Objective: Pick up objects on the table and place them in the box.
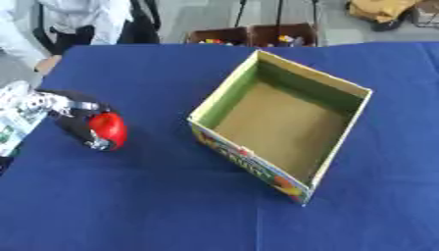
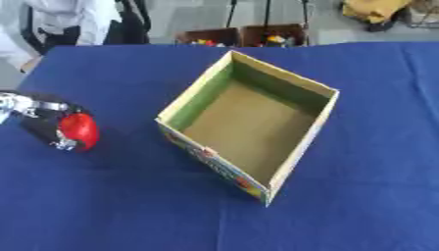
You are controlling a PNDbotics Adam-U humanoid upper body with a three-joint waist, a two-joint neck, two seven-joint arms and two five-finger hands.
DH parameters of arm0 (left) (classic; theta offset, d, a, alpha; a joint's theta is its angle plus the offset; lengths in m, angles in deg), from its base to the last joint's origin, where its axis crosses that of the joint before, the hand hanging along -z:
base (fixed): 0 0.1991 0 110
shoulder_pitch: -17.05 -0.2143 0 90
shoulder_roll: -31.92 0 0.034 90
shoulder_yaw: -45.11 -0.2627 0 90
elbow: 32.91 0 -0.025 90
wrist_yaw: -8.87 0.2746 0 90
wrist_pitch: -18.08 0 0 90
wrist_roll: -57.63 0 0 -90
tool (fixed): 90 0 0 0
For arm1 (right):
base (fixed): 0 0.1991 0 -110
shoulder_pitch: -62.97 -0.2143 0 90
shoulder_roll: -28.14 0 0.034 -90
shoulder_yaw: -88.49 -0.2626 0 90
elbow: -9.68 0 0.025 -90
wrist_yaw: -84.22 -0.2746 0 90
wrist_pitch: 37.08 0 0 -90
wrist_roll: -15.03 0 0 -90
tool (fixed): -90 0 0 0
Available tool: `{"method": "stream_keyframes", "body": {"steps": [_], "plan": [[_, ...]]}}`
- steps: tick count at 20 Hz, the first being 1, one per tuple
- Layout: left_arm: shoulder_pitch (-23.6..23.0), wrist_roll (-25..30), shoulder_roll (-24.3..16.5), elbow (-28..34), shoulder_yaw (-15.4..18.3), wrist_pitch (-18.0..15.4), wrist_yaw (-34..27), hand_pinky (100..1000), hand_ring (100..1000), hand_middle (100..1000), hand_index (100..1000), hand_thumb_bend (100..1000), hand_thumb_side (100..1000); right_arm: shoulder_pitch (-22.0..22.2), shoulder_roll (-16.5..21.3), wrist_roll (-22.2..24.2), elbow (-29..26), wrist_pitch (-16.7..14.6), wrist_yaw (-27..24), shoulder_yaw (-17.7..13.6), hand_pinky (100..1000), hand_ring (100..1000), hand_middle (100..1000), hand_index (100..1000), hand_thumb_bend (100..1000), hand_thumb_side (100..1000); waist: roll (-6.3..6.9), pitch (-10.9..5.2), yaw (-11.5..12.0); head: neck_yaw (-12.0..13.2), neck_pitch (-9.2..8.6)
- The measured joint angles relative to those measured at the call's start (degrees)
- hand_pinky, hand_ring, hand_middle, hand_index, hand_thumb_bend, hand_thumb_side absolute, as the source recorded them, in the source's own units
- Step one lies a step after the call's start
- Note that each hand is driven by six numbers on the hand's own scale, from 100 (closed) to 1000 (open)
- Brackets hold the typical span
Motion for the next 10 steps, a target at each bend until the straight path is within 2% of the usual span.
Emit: {"method": "stream_keyframes", "body": {"steps": [4, 10], "plan": [[0.0, 0.0, 0.1, 0.0, 0.2, 0.4, -0.2, 331, 617, 823, 966, 192, 435, 0.0, 0.0, -0.1, 0.0, 0.0, 0.0, 0.0, 748, 748, 736, 804, 100, 1000, 0.00, 0.00, 0.0, 0.0, -0.24], [0.0, 0.0, 0.2, 0.3, 0.3, 1.2, -1.0, 312, 595, 712, 808, 169, 420, 0.0, 0.0, -0.2, 0.0, 0.1, 0.0, -0.2, 749, 748, 736, 804, 100, 1000, 0.00, 0.00, 0.0, 0.0, -0.25]]}}
